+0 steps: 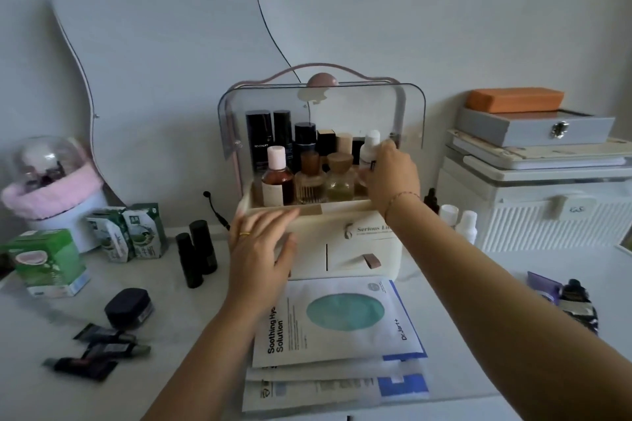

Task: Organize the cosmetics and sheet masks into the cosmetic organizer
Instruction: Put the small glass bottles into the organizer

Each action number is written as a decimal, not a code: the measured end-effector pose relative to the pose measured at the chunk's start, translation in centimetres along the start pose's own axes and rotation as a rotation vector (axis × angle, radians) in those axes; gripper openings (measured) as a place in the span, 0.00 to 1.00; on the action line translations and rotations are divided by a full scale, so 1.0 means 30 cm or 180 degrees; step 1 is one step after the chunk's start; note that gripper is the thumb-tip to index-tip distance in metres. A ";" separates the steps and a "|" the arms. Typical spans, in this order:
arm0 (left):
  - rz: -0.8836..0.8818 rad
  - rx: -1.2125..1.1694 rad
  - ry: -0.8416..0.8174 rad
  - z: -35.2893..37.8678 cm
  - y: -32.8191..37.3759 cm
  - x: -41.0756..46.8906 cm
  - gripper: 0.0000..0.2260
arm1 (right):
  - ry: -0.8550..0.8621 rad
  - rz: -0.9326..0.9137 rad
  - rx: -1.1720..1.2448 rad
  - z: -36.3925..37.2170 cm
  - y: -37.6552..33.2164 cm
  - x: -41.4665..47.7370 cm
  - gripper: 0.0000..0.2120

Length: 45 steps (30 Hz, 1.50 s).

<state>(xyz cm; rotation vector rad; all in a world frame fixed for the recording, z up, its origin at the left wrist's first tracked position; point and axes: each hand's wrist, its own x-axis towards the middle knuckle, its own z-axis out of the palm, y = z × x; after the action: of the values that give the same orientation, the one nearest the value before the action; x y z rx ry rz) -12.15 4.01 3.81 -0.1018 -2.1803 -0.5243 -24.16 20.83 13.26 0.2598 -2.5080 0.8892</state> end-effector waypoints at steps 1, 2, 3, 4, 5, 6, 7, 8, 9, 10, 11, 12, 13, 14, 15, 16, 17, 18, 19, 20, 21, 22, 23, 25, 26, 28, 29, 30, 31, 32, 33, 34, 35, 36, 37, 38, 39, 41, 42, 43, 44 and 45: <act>-0.0014 -0.0012 0.0018 0.000 0.000 -0.001 0.17 | -0.0066 0.0091 -0.0125 0.015 -0.001 0.018 0.11; -0.0025 -0.0028 0.0033 0.001 0.000 -0.002 0.17 | -0.0129 0.0158 -0.0209 0.030 0.000 0.033 0.11; -0.0029 -0.0042 0.0039 0.001 -0.001 -0.003 0.17 | -0.0190 0.0209 -0.0252 0.045 0.003 0.045 0.11; -0.0027 -0.0048 0.0033 0.001 -0.002 -0.003 0.17 | -0.0258 0.0242 -0.0280 0.057 0.005 0.053 0.11; -0.0026 -0.0050 0.0022 0.002 -0.002 -0.004 0.17 | -0.0346 0.0244 -0.0331 0.067 0.007 0.058 0.11; -0.0024 -0.0049 0.0009 0.002 -0.003 -0.005 0.17 | -0.0453 0.0217 -0.0411 0.076 0.009 0.063 0.11; -0.0018 -0.0045 -0.0002 0.002 -0.004 -0.006 0.17 | -0.0546 0.0184 -0.0497 0.081 0.011 0.065 0.10; -0.0010 -0.0040 -0.0005 0.001 -0.003 -0.006 0.17 | -0.0604 0.0172 -0.0536 0.083 0.014 0.066 0.09; -0.0005 -0.0036 -0.0005 0.000 -0.003 -0.007 0.18 | -0.0637 0.0177 -0.0533 0.082 0.016 0.067 0.08; -0.0002 -0.0036 0.0001 0.000 -0.001 -0.007 0.18 | -0.0650 0.0188 -0.0519 0.078 0.015 0.067 0.09; 0.0005 -0.0038 0.0011 0.000 0.001 -0.007 0.17 | -0.0661 0.0198 -0.0519 0.074 0.014 0.066 0.10; 0.0018 -0.0042 0.0024 0.000 0.002 -0.006 0.17 | -0.0680 0.0200 -0.0545 0.068 0.013 0.063 0.10; 0.0031 -0.0044 0.0036 0.000 0.002 -0.005 0.16 | -0.0704 0.0185 -0.0579 0.063 0.010 0.056 0.10; 0.0042 -0.0035 0.0049 0.001 0.001 -0.005 0.16 | -0.0719 0.0169 -0.0576 0.056 0.009 0.047 0.10; 0.0053 -0.0016 0.0061 0.002 -0.001 -0.004 0.16 | -0.0719 0.0160 -0.0524 0.049 0.011 0.037 0.09; 0.0068 0.0006 0.0070 0.002 -0.002 -0.004 0.16 | -0.0703 0.0142 -0.0436 0.040 0.018 0.024 0.09; 0.0085 0.0018 0.0080 0.002 -0.003 -0.003 0.16 | -0.0660 0.0104 -0.0312 0.030 0.031 0.008 0.07; 0.0099 0.0019 0.0093 0.001 -0.003 -0.004 0.16 | -0.0570 0.0038 -0.0117 0.018 0.050 -0.014 0.06; 0.0109 0.0010 0.0102 0.001 -0.002 -0.004 0.16 | -0.0441 -0.0069 0.0161 0.005 0.072 -0.042 0.05; 0.0119 0.0007 0.0103 0.001 -0.002 -0.004 0.16 | -0.0281 -0.0203 0.0491 -0.011 0.097 -0.079 0.06; 0.0131 0.0017 0.0101 0.001 -0.002 -0.004 0.16 | -0.0077 -0.0352 0.0806 -0.029 0.125 -0.119 0.09; 0.0147 0.0046 0.0106 0.002 -0.003 -0.004 0.16 | 0.0156 -0.0481 0.1047 -0.046 0.159 -0.158 0.11; 0.0162 0.0084 0.0115 0.004 -0.004 -0.003 0.16 | 0.0393 -0.0550 0.1174 -0.060 0.202 -0.191 0.12; 0.0161 0.0148 0.0137 0.007 -0.003 -0.002 0.16 | 0.0813 -0.0360 0.1135 -0.074 0.313 -0.230 0.12; 0.0145 0.0165 0.0148 0.008 -0.001 -0.001 0.16 | 0.0953 -0.0090 0.1048 -0.076 0.378 -0.232 0.13; 0.0108 0.0180 0.0174 0.011 0.005 -0.001 0.16 | 0.0941 0.0630 0.0869 -0.071 0.499 -0.215 0.20; 0.0092 0.0183 0.0188 0.012 0.008 -0.001 0.16 | 0.0776 0.0935 0.0848 -0.067 0.544 -0.205 0.24; 0.0076 0.0189 0.0197 0.012 0.011 -0.003 0.16 | 0.0573 0.1132 0.0887 -0.058 0.579 -0.195 0.27; 0.0060 0.0195 0.0199 0.012 0.013 -0.002 0.16 | 0.0398 0.1229 0.0934 -0.045 0.605 -0.185 0.28; 0.0044 0.0203 0.0195 0.012 0.015 -0.002 0.16 | 0.0280 0.1260 0.0971 -0.030 0.622 -0.177 0.27; 0.0033 0.0208 0.0182 0.012 0.016 -0.002 0.17 | 0.0221 0.1273 0.1008 -0.015 0.634 -0.170 0.25; 0.0027 0.0212 0.0164 0.013 0.017 -0.002 0.17 | 0.0198 0.1294 0.1046 -0.003 0.641 -0.165 0.22; 0.0020 0.0219 0.0144 0.013 0.019 -0.003 0.17 | 0.0188 0.1324 0.1052 0.005 0.645 -0.162 0.19; 0.0010 0.0224 0.0124 0.012 0.019 -0.004 0.17 | 0.0187 0.1352 0.1016 0.009 0.644 -0.162 0.16; 0.0000 0.0226 0.0110 0.010 0.020 -0.005 0.17 | 0.0203 0.1360 0.0967 0.008 0.640 -0.165 0.14; -0.0004 0.0223 0.0109 0.008 0.021 -0.004 0.17 | 0.0256 0.1340 0.0929 0.001 0.632 -0.171 0.14; 0.0002 0.0219 0.0119 0.007 0.021 -0.004 0.17 | 0.0351 0.1282 0.0906 -0.011 0.615 -0.180 0.13; 0.0042 0.0216 0.0161 0.010 0.019 -0.003 0.16 | 0.0622 0.1007 0.0906 -0.052 0.555 -0.204 0.12; 0.0060 0.0217 0.0193 0.013 0.018 -0.003 0.16 | 0.0738 0.0779 0.0988 -0.075 0.510 -0.218 0.12; 0.0064 0.0216 0.0224 0.016 0.016 -0.002 0.16 | 0.0815 0.0509 0.1144 -0.098 0.454 -0.233 0.12; 0.0061 0.0212 0.0249 0.019 0.016 -0.002 0.16 | 0.0853 0.0222 0.1330 -0.118 0.391 -0.246 0.12; 0.0064 0.0205 0.0268 0.022 0.015 -0.002 0.15 | 0.0847 -0.0053 0.1489 -0.131 0.327 -0.253 0.13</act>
<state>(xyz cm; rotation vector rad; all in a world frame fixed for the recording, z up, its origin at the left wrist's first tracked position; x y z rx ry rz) -12.50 4.69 3.56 -0.0655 -2.1098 -0.4390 -19.25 31.08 6.92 0.2875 -2.0293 1.3987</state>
